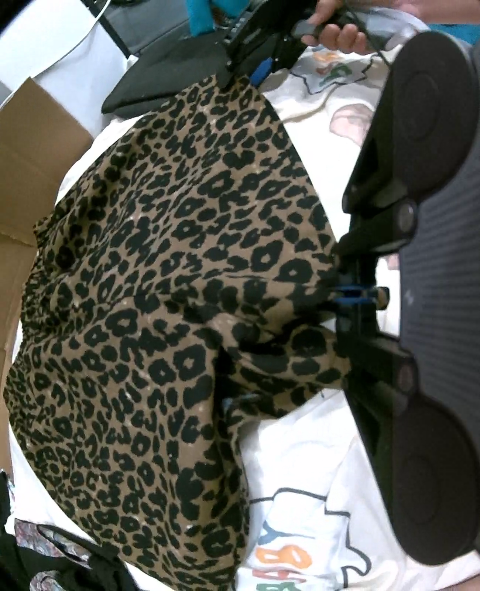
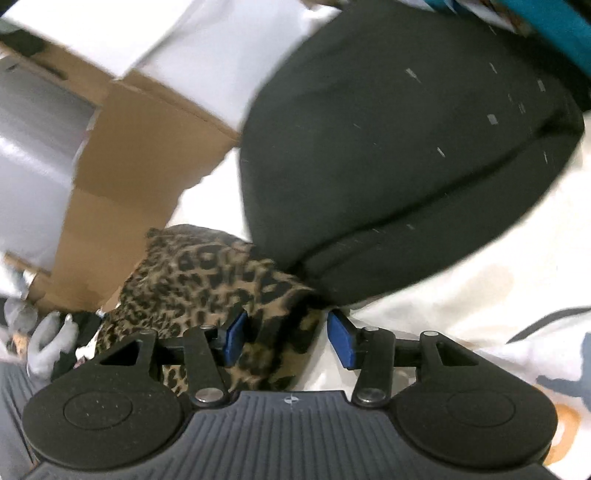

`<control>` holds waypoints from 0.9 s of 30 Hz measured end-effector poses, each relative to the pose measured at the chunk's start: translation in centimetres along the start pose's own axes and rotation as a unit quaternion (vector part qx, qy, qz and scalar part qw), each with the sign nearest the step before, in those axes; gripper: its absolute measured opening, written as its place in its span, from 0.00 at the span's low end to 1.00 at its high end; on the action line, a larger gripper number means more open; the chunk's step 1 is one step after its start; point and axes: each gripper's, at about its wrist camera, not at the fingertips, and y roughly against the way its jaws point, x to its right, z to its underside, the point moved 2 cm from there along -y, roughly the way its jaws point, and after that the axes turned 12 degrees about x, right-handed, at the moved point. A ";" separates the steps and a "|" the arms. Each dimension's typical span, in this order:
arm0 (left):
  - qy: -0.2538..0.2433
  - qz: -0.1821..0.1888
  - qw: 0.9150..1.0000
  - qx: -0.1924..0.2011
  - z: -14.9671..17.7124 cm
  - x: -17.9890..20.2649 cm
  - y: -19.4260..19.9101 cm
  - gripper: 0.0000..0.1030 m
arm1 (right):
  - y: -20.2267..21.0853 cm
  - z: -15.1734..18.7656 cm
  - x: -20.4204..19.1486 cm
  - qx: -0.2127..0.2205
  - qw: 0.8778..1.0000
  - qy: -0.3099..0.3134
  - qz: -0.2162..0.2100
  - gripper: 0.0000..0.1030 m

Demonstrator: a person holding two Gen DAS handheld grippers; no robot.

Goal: Fold clothes

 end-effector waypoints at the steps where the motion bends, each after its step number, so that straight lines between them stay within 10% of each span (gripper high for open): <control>1: 0.001 -0.002 1.000 -0.001 -0.1 -0.1 0.1 0.03 | 0.0 0.0 0.0 0.000 1.000 0.000 0.000 0.53; 8: -0.011 -0.002 1.000 -0.012 -1.3 0.0 0.0 0.03 | 0.1 0.1 -0.2 0.000 1.000 0.003 -0.003 0.52; 13: -0.007 0.003 1.000 -0.018 -1.6 0.1 0.0 0.03 | 0.1 0.1 -0.3 0.000 1.000 0.005 -0.006 0.00; 27: 0.014 0.029 0.997 -0.068 -1.7 -1.5 -1.7 0.05 | 0.5 -1.4 -2.6 -0.001 0.994 0.094 0.060 0.02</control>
